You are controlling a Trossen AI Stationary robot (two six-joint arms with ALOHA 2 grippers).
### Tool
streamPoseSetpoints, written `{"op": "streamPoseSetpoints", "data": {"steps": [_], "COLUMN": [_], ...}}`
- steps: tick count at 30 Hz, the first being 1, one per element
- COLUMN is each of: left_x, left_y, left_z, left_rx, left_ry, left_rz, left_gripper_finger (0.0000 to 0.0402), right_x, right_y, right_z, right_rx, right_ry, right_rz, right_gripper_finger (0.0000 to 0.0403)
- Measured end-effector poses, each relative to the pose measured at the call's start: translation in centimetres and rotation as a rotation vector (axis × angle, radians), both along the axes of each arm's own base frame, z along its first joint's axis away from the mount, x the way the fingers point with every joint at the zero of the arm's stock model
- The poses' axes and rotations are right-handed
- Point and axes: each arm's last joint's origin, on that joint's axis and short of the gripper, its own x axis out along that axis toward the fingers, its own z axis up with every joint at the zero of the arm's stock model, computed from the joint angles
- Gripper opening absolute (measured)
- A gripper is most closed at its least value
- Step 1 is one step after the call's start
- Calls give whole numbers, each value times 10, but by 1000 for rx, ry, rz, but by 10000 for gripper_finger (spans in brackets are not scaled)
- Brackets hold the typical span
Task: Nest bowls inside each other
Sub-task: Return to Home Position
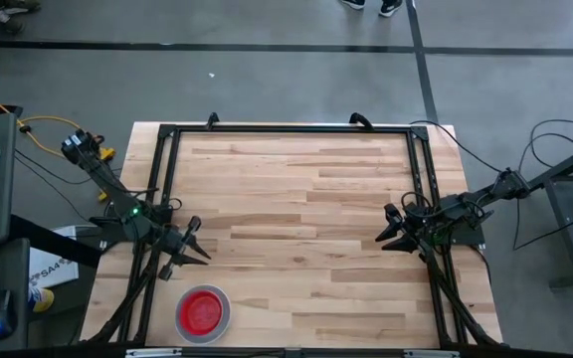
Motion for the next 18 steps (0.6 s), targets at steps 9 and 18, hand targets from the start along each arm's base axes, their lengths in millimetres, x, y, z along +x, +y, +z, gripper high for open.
{"op": "streamPoseSetpoints", "data": {"steps": [9,18], "left_x": [-5,-11], "left_y": [2,8], "left_z": [-3,-8], "left_rx": [63,100], "left_ry": [1,39], "left_rz": [-94,-97], "left_gripper_finger": [74,74], "right_x": [0,0], "right_y": [0,0], "right_z": [0,0], "right_rx": [0,0], "right_ry": [-1,-1], "right_rz": [0,0], "right_gripper_finger": [135,135]}}
